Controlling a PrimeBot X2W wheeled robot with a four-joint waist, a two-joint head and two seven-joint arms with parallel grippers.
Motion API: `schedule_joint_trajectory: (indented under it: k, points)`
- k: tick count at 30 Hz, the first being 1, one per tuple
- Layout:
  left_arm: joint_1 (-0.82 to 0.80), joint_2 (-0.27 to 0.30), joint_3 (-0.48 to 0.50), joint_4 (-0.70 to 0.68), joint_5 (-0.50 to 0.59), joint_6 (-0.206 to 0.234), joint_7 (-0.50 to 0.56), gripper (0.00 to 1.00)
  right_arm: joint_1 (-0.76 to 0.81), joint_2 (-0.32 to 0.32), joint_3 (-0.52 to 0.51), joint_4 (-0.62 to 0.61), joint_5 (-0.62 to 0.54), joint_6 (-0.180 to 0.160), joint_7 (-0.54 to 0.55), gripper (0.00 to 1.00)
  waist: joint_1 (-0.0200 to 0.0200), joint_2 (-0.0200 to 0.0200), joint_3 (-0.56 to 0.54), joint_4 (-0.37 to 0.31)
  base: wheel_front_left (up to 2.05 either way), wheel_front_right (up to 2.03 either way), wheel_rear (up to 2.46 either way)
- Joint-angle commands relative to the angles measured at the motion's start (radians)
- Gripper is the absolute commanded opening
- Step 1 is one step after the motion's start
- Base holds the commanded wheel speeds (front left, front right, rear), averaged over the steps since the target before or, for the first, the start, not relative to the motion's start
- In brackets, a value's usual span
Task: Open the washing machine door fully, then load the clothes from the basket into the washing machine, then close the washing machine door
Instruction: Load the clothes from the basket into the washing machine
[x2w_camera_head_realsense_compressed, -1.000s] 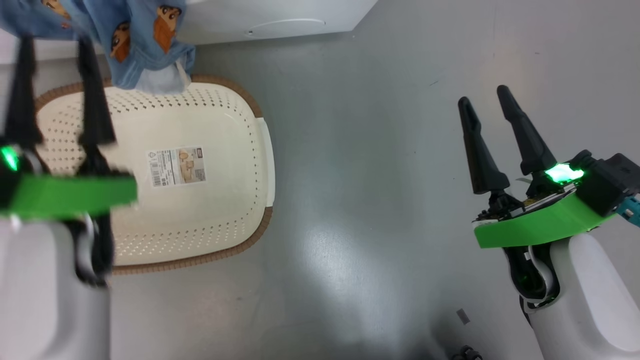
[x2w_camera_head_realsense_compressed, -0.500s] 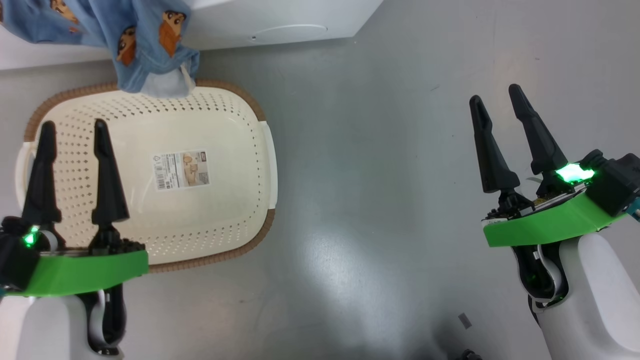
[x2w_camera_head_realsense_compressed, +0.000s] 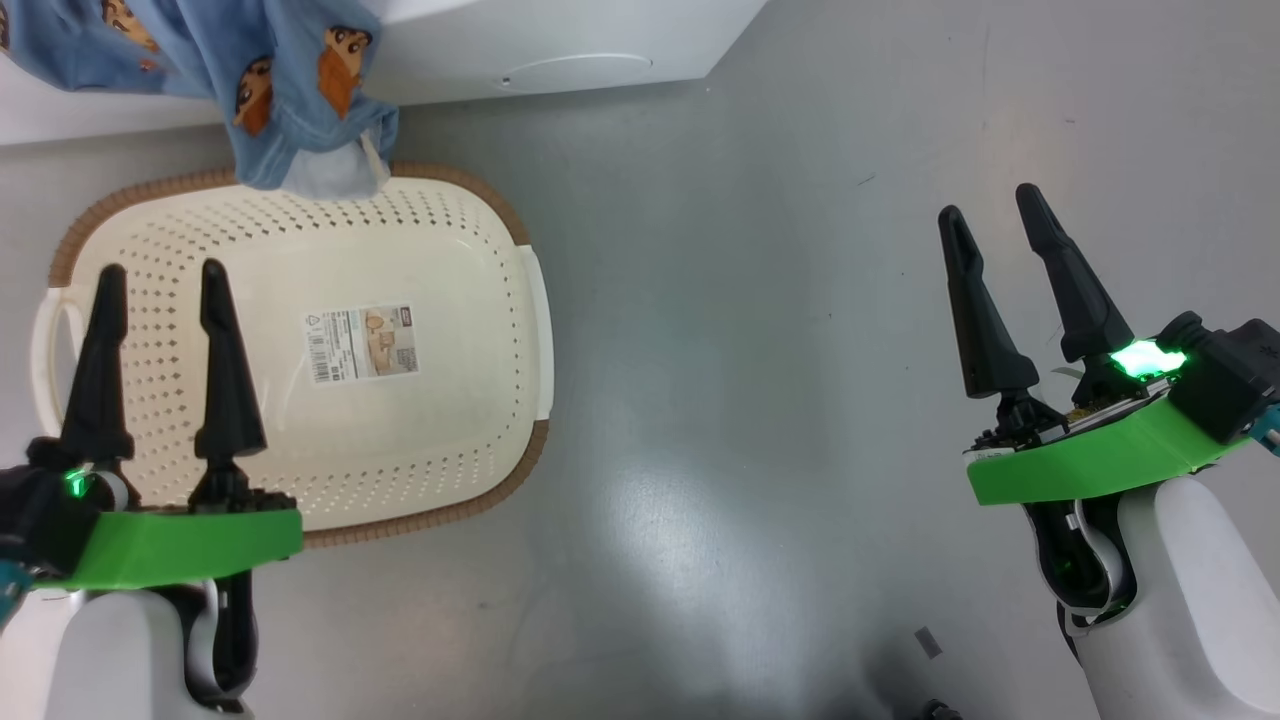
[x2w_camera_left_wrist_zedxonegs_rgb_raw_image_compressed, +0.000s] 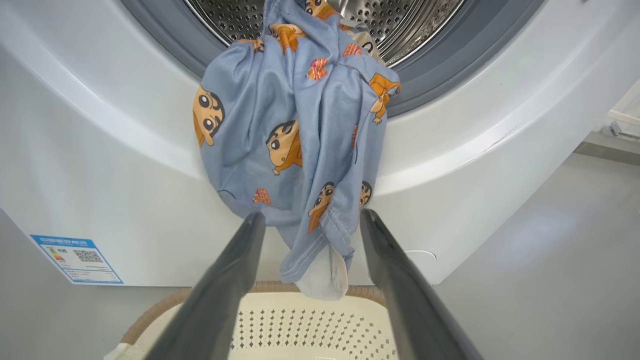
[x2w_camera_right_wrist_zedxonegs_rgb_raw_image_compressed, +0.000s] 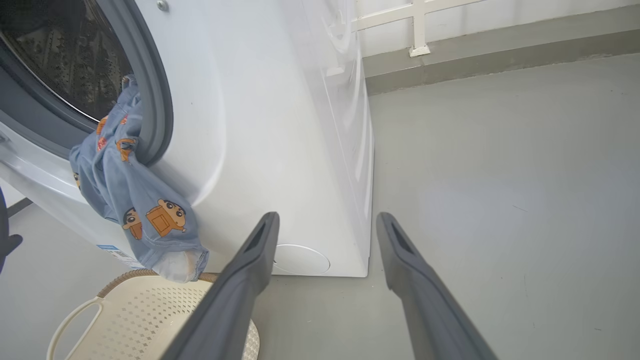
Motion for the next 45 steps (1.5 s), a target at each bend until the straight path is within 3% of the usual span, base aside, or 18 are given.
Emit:
schedule_joint_trajectory:
  k: [1, 8, 18, 32, 45]
  points:
    - [-0.001, 0.014, 0.029, -0.003, 0.012, -0.009, -0.005, 1.0, 0.034, 0.0, 0.011, -0.024, -0.003, 0.002, -0.005, 1.0, 0.0, 0.0, 0.0, 0.0, 0.0, 0.0, 0.0]
    - [-0.103, 0.043, 0.0, 0.128, -0.006, -0.015, -0.003, 1.0, 0.03, 0.006, 0.013, -0.02, -0.005, 0.002, -0.005, 1.0, 0.0, 0.0, -0.001, 0.0, 0.0, 0.0, 0.0]
    - [-0.36, 0.104, -0.061, 0.465, -0.04, -0.018, 0.017, 1.0, 0.029, 0.016, 0.018, -0.017, -0.002, 0.002, -0.005, 1.0, 0.0, 0.0, -0.011, -0.032, 0.0, 0.0, 0.0]
    - [-0.634, 0.119, -0.113, 0.804, -0.127, -0.019, 0.024, 1.0, 0.025, 0.023, 0.018, -0.012, 0.001, 0.002, -0.005, 1.0, 0.0, 0.0, -0.006, -0.044, 0.0, 0.0, 0.0]
    - [-0.809, 0.12, -0.156, 1.054, -0.138, -0.019, 0.032, 0.98, 0.019, 0.023, 0.029, -0.007, 0.006, 0.002, -0.005, 1.0, 0.0, 0.0, -0.005, -0.051, 0.0, 0.0, 0.0]
